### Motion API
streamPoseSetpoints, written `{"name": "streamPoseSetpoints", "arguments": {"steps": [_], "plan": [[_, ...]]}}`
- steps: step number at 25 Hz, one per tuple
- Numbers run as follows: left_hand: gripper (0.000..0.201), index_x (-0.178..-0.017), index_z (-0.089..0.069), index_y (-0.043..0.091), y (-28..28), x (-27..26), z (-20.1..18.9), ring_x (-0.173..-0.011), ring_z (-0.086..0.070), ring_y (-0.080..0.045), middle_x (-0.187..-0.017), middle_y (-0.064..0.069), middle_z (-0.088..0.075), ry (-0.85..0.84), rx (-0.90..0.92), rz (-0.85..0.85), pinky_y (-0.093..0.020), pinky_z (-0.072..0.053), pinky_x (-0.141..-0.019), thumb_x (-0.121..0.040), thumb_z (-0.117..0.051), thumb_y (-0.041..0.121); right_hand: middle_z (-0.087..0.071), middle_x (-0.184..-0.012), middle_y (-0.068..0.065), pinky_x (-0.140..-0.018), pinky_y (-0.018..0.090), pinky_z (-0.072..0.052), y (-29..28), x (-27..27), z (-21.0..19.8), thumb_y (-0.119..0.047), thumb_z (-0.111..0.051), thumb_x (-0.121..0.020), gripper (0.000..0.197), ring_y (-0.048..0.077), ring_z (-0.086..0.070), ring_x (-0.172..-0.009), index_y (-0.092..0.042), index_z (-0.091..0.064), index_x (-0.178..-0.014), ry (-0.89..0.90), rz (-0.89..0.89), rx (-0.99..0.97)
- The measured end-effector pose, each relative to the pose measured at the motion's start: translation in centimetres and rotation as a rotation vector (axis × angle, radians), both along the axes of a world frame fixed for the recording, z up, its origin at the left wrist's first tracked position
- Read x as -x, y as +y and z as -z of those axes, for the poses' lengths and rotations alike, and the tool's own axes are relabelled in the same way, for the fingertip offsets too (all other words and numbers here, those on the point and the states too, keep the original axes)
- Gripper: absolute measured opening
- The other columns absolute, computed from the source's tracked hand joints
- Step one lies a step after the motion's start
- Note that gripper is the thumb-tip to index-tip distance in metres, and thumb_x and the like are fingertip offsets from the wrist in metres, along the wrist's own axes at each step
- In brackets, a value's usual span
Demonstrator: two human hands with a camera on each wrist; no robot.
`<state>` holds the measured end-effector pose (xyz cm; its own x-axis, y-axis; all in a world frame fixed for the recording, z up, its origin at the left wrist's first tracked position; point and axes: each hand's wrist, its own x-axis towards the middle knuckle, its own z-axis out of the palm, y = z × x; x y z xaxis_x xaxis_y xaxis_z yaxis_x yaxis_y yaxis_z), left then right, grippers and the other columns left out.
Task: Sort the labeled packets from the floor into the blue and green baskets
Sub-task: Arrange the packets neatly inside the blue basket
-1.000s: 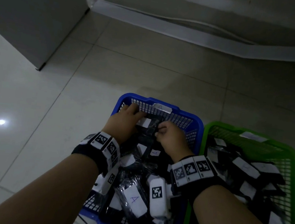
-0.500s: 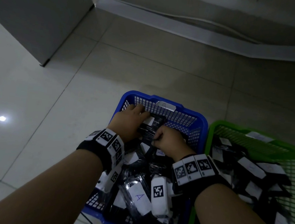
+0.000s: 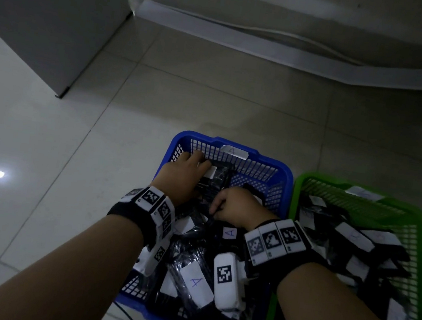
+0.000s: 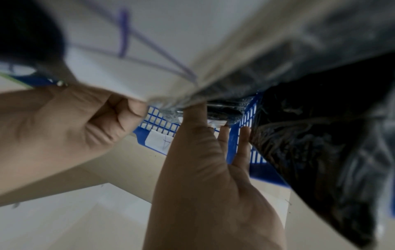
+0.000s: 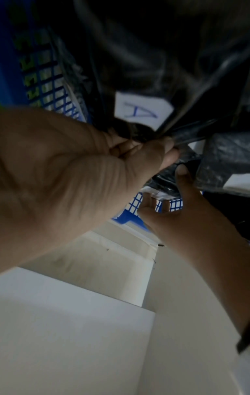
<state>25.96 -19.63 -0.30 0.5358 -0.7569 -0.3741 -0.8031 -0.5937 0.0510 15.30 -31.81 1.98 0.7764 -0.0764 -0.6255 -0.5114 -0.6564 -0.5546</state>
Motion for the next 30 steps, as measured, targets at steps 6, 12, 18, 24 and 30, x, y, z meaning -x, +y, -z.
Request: {"name": "streamPoseSetpoints", "arguments": {"steps": [6,12,18,24,30], "plan": [[0.054,-0.141,-0.035,0.024,0.1,-0.1,0.2,-0.128,-0.037,-0.023,-0.143,-0.002,-0.032,0.053,0.026,-0.009,-0.043,-0.050,-0.090,-0.090,-0.053,0.031,-0.052,-0.072,-0.017,-0.061,0.014,-0.041,0.1,0.9,0.4,-0.008,-0.074,-0.076,0.019,0.002,-0.051,-0.070,-0.013,-0.071,-0.094,-0.040,0.045,-0.086],[0.032,-0.123,-0.062,0.021,2.3,0.6,-1.0,-0.119,-0.048,-0.013,-0.134,0.002,-0.046,0.349,0.290,0.006,-0.019,-0.036,-0.096,-0.092,-0.055,0.019,-0.052,-0.115,0.009,-0.094,0.032,-0.044,-1.4,2.3,1.9,-0.016,-0.070,-0.080,0.026,0.028,-0.050,-0.113,-0.015,-0.064,-0.105,-0.289,0.395,0.294],[0.038,-0.120,-0.063,0.026,2.4,2.7,-0.1,-0.118,-0.052,-0.018,-0.128,0.000,-0.053,0.437,0.189,-0.080,-0.033,-0.042,-0.102,-0.086,-0.061,0.045,-0.036,-0.138,0.012,-0.105,0.044,-0.039,-0.8,2.0,2.8,-0.023,-0.071,-0.081,0.057,0.038,-0.043,-0.124,-0.013,-0.045,-0.130,-0.012,0.274,0.333],[0.060,-0.129,-0.049,0.038,2.5,3.9,0.1,-0.126,-0.044,-0.022,-0.140,-0.004,-0.038,0.477,0.076,-0.174,-0.031,-0.036,-0.105,-0.076,-0.064,0.062,-0.051,-0.133,0.015,-0.095,0.032,-0.043,-0.8,2.2,2.0,-0.030,-0.075,-0.077,0.060,0.030,-0.050,-0.120,-0.010,-0.050,-0.128,-0.007,0.373,0.163],[0.045,-0.113,-0.052,0.035,2.6,4.0,-0.1,-0.112,-0.051,-0.018,-0.125,-0.001,-0.046,0.511,0.175,-0.220,-0.029,-0.043,-0.096,-0.075,-0.068,0.052,-0.062,-0.109,0.008,-0.075,0.024,-0.042,-1.6,1.5,0.8,-0.021,-0.073,-0.077,0.045,0.025,-0.059,-0.102,-0.013,-0.054,-0.118,-0.064,0.367,0.158]]}}
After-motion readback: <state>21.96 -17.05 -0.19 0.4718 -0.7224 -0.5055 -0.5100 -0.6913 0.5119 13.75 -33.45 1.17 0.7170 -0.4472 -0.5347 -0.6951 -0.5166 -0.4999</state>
